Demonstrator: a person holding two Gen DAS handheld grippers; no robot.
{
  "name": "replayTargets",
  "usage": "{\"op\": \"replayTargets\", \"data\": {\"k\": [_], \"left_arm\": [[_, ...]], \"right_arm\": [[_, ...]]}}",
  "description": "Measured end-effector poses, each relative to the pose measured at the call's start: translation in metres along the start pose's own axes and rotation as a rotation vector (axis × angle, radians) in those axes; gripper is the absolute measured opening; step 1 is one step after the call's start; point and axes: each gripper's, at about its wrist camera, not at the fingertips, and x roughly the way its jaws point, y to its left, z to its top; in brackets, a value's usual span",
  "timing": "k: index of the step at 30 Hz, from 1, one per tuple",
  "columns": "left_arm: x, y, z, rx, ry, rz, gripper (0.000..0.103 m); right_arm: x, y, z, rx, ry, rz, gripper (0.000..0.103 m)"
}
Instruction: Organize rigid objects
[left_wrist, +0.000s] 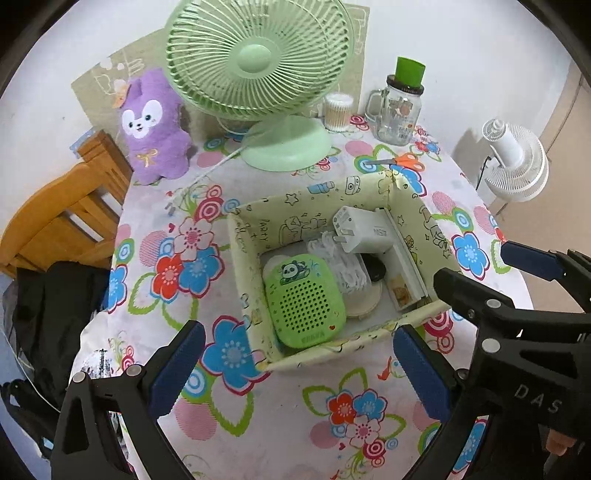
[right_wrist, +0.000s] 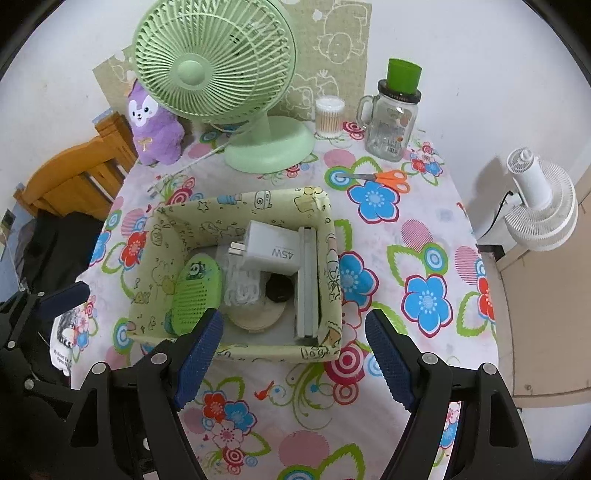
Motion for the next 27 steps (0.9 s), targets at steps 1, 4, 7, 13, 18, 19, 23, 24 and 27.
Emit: {"op": "replayTargets", "data": {"k": [1,4,7,13,18,19,23,24,27], "left_arm": [[-0.003,0.002,-0.002,-0.004,-0.004,0.0,0.103],[-0.009,0.008,-0.006,-0.013,-0.015,-0.001,0.103],[-0.015,0.013,-0.011,-0.023,-0.022,-0.002,0.103],[-0.029,0.02,-0.022,-0.023,-0.051,-0.032,0.103],[-0.038,0.024,-0.031,-0.027,-0.069,-0.059,0.103],[-0.041,0.025,-0.033,-0.028,-0.075,-0.064,0.103],[-0.051,0.027,-0.039,-0.034,-0.087,-0.063,0.103],[-0.054,0.027,-0.04,-0.035,-0.09,-0.063,0.103],[-0.063,0.028,-0.046,-0.044,-0.106,-0.047,0.103]], "right_arm": [[-0.002,0.001,-0.001,0.001,-0.004,-0.002,0.082],[-0.009,0.002,-0.005,0.012,-0.012,-0.011,0.084],[-0.016,0.002,-0.011,0.031,-0.019,-0.028,0.09],[-0.03,0.0,-0.023,0.075,-0.03,-0.052,0.09],[-0.044,0.0,-0.037,0.091,-0.046,-0.101,0.092],[-0.047,0.001,-0.041,0.091,-0.049,-0.111,0.092],[-0.055,0.002,-0.051,0.1,-0.053,-0.107,0.092],[-0.059,0.003,-0.054,0.1,-0.061,-0.102,0.092],[-0.07,0.004,-0.061,0.095,-0.081,-0.097,0.092]]}}
